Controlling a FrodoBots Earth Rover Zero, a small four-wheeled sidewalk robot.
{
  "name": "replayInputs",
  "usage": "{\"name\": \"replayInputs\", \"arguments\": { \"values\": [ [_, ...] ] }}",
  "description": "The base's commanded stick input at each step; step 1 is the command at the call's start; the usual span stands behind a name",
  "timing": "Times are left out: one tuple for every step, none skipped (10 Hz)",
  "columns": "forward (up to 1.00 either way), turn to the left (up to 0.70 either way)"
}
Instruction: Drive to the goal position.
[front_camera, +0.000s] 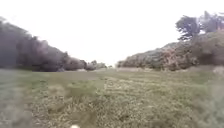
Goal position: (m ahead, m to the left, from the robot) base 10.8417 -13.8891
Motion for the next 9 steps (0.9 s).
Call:
{"name": "replayInputs", "arguments": {
  "values": [
    [0.7,-0.01],
    [0.7,-0.06],
    [0.7,-0.13],
    [0.7,-0.13],
    [0.7,-0.13],
    [0.7,-0.05],
    [0.7,-0.02],
    [0.7,0.0],
    [0.7,0.0]
  ]
}}
